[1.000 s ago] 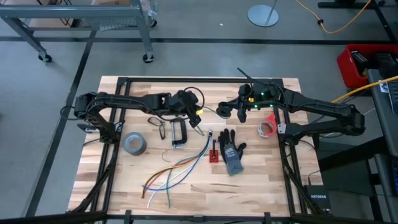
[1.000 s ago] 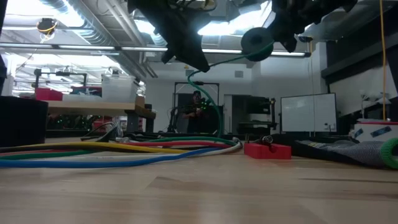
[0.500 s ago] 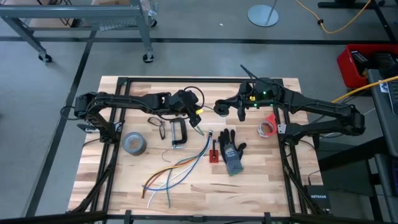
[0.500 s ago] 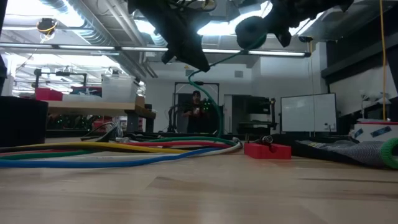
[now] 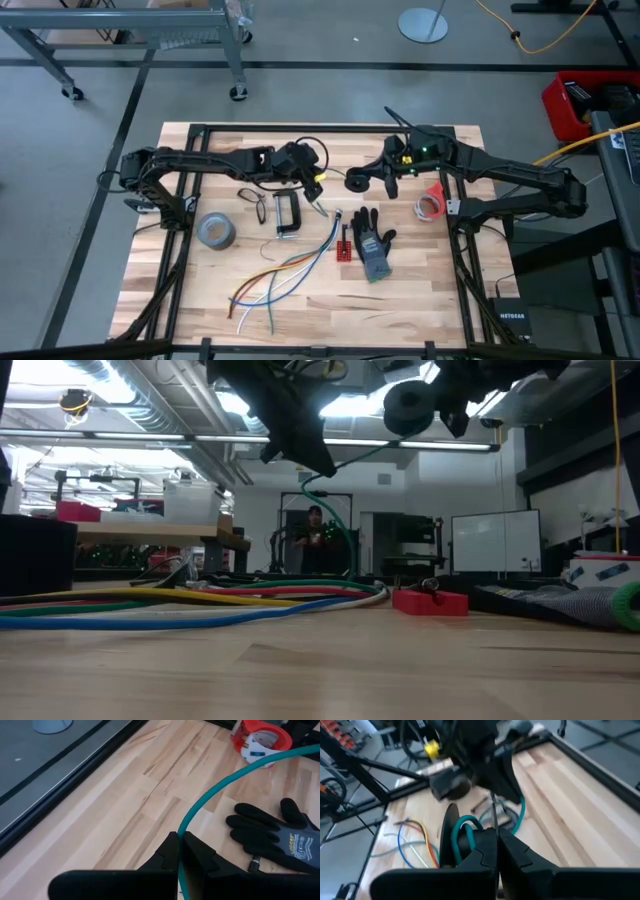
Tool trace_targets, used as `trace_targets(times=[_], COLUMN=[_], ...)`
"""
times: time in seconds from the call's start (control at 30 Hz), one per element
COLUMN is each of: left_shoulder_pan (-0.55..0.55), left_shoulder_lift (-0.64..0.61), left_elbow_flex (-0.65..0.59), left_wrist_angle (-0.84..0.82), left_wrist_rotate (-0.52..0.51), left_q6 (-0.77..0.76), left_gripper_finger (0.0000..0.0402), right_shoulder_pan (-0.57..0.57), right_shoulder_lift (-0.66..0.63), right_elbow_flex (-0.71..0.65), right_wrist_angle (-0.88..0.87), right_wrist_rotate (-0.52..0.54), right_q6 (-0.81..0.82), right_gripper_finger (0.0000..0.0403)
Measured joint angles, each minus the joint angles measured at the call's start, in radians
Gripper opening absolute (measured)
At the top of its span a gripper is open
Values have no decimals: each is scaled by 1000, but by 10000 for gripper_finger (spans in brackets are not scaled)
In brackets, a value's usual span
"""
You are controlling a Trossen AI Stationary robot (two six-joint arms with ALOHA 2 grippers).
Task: Coil cords
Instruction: Coil the green wire on the spool
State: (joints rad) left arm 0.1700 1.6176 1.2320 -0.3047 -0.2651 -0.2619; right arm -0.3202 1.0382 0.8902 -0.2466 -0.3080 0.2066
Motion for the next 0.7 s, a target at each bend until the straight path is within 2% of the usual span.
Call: trace_targets(times=[0.2,0.53,0.7], left_shoulder_pan=[3,3,4], left_shoulder_lift=[0,1,1], left_elbow_flex=[0,0,0], left_wrist_angle=[1,12,95], left_wrist_rotate=[1,18,29], left_q6=[0,-35,-58], left_gripper_finger=[0,0,0], right_shoulder_pan=[0,0,0], right_shoulder_lift=[0,0,26], right_elbow_flex=[0,0,0], right_wrist_angle=[-97,-202,-208], right_wrist_rotate=[30,239,264], right_q6=[-2,-4,-4], right_gripper_finger=[1,1,1])
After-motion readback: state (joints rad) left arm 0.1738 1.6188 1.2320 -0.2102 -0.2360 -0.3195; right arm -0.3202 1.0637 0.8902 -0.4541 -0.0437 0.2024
